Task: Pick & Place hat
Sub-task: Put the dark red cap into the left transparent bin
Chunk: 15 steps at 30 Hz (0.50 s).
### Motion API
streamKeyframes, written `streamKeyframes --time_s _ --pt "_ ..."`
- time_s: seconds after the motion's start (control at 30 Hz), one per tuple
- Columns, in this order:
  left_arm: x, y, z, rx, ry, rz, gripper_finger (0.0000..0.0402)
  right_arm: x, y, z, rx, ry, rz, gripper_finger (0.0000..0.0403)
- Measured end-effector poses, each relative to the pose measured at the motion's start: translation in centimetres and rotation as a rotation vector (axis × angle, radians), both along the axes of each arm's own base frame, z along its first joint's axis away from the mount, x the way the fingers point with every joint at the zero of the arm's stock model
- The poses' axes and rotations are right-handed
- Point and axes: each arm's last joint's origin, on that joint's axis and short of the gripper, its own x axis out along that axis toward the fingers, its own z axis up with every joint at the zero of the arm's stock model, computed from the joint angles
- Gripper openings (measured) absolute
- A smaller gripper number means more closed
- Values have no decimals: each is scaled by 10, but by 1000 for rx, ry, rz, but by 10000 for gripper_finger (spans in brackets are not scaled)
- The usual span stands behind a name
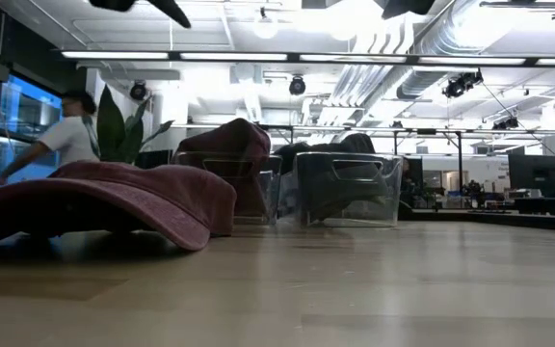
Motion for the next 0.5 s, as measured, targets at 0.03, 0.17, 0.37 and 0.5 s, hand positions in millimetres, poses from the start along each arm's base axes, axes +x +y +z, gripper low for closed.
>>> streamKeyframes --time_s 0.03,0.17,0.37,0.5 --pt "-2 -4 0 -3 -2 16 209 0 1 0 5 -6 12 227" --pt "-12 -22 -2 -9 -2 57 209 3 8 0 -10 -15 42 227" --pt "-33 -42 -8 25 55 81 209 16 32 -7 7 -91 52 227" --pt "-42 -49 -16 55 94 78 209 25 49 -26 46 -89 32 227"
